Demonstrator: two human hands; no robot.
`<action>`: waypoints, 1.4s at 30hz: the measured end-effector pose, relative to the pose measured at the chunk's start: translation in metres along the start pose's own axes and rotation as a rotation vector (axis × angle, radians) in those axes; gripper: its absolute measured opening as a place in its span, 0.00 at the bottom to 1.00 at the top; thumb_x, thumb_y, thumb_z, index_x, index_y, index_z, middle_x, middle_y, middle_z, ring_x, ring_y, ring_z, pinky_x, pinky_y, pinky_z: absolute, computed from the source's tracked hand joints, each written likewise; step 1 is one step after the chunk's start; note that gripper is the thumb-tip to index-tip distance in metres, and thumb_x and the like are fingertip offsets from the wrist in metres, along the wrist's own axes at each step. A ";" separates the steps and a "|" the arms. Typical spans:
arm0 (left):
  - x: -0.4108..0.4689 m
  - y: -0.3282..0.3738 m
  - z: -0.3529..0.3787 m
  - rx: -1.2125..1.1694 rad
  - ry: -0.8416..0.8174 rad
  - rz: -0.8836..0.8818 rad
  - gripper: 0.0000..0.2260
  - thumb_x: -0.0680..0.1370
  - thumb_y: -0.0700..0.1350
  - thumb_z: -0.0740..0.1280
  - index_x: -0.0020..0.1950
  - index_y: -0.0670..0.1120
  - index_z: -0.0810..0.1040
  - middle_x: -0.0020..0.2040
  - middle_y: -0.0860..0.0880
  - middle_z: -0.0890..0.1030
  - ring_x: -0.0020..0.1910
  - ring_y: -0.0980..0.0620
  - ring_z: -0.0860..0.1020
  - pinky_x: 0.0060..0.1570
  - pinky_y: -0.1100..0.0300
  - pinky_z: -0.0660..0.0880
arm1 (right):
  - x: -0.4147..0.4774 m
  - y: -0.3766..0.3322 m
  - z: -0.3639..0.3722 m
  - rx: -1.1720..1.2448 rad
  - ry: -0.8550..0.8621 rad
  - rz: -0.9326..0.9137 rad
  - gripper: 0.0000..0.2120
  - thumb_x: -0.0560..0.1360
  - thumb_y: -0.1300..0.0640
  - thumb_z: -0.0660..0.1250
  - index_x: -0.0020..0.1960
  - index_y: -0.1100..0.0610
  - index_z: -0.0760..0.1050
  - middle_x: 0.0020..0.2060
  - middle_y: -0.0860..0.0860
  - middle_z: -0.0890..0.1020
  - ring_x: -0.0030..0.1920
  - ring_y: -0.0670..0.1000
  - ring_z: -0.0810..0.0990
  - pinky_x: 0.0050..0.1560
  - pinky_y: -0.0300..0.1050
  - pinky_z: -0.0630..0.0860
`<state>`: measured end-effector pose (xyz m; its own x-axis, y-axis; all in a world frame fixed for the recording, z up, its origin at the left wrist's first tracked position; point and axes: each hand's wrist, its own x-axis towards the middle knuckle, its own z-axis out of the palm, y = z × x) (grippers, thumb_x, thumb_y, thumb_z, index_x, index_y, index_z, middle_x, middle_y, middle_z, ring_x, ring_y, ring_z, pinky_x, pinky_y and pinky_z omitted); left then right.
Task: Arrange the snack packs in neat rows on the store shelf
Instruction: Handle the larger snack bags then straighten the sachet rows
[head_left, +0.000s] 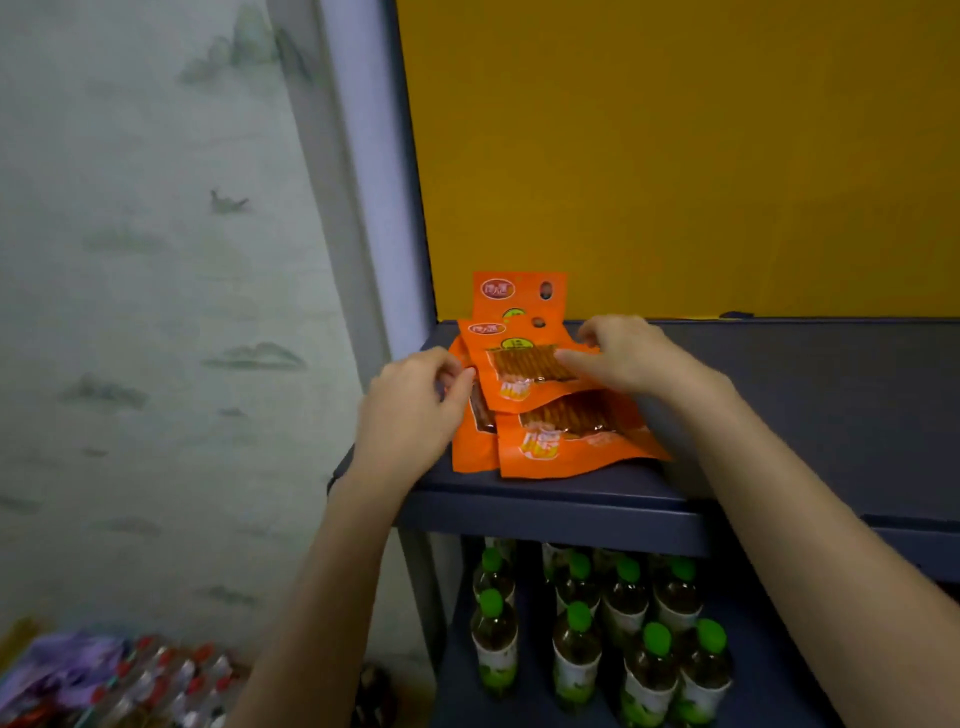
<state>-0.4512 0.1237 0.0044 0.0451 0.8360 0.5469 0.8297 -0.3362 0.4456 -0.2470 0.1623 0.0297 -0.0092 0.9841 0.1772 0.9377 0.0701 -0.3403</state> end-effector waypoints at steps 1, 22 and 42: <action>0.010 0.001 0.007 0.008 -0.030 0.002 0.09 0.78 0.49 0.62 0.50 0.46 0.79 0.43 0.53 0.78 0.45 0.52 0.76 0.46 0.57 0.73 | 0.008 -0.003 0.000 -0.021 -0.058 0.045 0.21 0.74 0.39 0.61 0.45 0.58 0.73 0.52 0.57 0.78 0.52 0.58 0.76 0.45 0.46 0.71; 0.046 0.013 0.034 0.064 -0.530 -0.217 0.35 0.64 0.76 0.58 0.54 0.49 0.75 0.57 0.47 0.78 0.57 0.43 0.76 0.59 0.48 0.72 | 0.016 0.058 -0.021 0.617 0.317 0.161 0.15 0.76 0.56 0.65 0.33 0.52 0.64 0.32 0.50 0.75 0.21 0.40 0.73 0.19 0.30 0.65; 0.041 0.047 0.028 -0.527 -0.282 0.211 0.06 0.80 0.43 0.60 0.55 0.46 0.73 0.52 0.48 0.79 0.50 0.51 0.77 0.55 0.64 0.72 | -0.139 0.100 -0.027 0.832 0.685 0.336 0.05 0.77 0.51 0.63 0.44 0.50 0.69 0.46 0.52 0.80 0.41 0.50 0.80 0.37 0.44 0.76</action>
<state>-0.3946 0.1539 0.0277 0.3821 0.7864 0.4853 0.4049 -0.6145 0.6771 -0.1430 0.0277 -0.0037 0.6323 0.6948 0.3428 0.3316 0.1572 -0.9302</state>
